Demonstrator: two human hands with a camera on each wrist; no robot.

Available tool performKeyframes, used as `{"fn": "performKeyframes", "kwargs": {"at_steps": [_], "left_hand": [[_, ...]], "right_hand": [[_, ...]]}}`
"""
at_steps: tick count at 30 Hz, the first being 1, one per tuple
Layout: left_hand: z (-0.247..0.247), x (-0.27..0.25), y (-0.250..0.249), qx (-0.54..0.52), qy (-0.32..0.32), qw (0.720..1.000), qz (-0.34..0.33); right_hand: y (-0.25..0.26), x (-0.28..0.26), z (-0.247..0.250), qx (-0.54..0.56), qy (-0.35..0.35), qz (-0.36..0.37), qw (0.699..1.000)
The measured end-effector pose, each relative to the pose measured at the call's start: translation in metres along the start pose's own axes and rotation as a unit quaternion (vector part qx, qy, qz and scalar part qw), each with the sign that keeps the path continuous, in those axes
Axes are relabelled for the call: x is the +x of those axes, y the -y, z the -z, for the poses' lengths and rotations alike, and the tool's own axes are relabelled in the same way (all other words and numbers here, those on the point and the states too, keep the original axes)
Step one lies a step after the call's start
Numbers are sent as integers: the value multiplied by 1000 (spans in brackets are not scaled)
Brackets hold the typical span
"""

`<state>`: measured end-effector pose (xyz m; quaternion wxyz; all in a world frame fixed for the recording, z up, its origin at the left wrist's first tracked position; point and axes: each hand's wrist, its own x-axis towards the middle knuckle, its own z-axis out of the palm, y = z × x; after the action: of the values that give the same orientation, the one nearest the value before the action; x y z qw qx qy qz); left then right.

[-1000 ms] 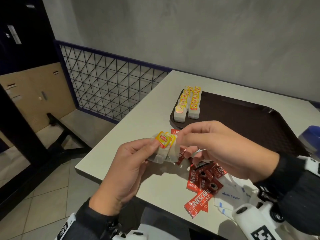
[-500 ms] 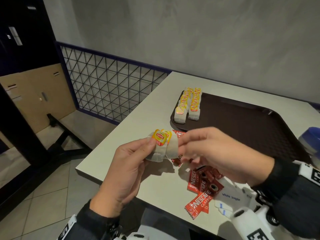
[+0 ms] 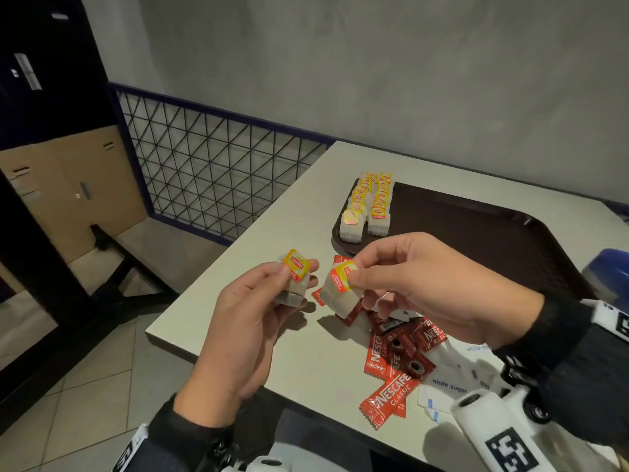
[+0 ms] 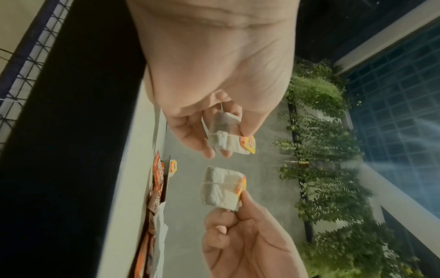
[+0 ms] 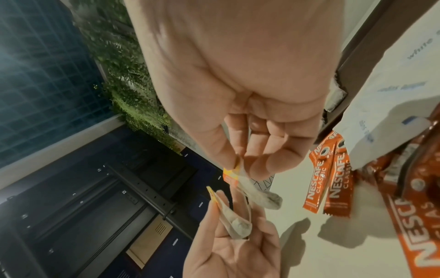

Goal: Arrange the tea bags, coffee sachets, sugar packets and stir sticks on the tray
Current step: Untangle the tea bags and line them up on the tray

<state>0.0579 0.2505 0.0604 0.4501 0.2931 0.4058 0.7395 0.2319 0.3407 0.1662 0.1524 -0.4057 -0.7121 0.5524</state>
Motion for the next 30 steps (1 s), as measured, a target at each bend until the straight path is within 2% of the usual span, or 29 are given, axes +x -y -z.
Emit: {"fn": "performKeyframes", "kwargs": {"at_steps": [3,8,14,20,26,28,30], "left_hand": [[-1,3,0,-2,-20,1000,2],[-6,3,2,26,-13,999,17],[-7,1,5,48,22,998,19],[-6,0,4,47,32,998,24],[-7,3,3,38,32,998,38],[-6,3,3,41,32,998,39],[-5,2,3,50,37,997,44]], "right_hand": [[1,-3,5,-2,13,-10,1000],[3,-6,7,26,50,-9,998],[7,-9,-1,26,102,12,994],[5,-4,-6,-104,56,95,988],[7,-1,-7,-75,90,116,986],[7,3,-8,-71,71,113,988],[4,8,-10,-96,24,122,988]]}}
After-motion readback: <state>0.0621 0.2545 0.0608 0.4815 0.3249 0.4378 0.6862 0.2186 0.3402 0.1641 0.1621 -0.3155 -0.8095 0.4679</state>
